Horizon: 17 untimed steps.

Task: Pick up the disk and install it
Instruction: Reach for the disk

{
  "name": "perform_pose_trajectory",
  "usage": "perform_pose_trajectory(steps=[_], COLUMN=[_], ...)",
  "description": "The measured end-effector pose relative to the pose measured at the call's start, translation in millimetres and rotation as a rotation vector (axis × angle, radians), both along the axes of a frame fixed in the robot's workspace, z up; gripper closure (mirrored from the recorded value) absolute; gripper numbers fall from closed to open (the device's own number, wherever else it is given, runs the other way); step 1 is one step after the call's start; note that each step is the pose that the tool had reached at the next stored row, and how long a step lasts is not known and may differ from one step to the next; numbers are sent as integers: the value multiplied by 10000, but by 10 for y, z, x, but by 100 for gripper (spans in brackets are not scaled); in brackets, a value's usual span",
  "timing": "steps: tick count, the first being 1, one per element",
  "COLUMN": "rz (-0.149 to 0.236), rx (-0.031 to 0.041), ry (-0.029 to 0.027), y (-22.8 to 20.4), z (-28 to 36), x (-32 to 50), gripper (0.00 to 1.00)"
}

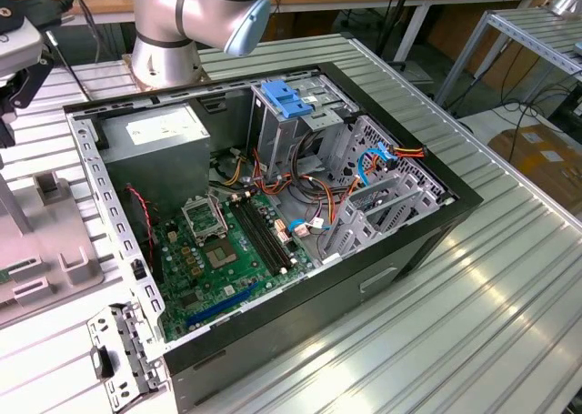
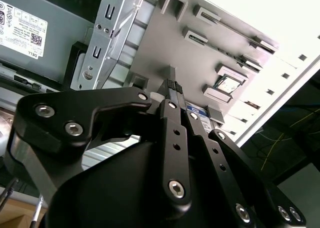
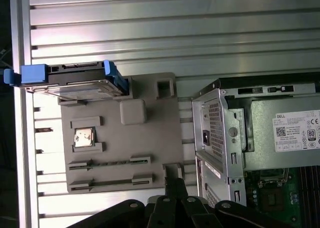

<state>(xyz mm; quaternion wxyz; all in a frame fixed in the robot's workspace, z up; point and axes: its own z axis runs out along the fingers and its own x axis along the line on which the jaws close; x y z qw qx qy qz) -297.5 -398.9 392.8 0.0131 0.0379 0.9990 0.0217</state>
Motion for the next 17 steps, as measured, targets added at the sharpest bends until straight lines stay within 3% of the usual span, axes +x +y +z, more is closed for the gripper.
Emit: perform_pose_trajectory(steps=[17], rz=[1], rx=[0], ry=[0], y=[0], z=[-1], x=[-110], gripper=[89])
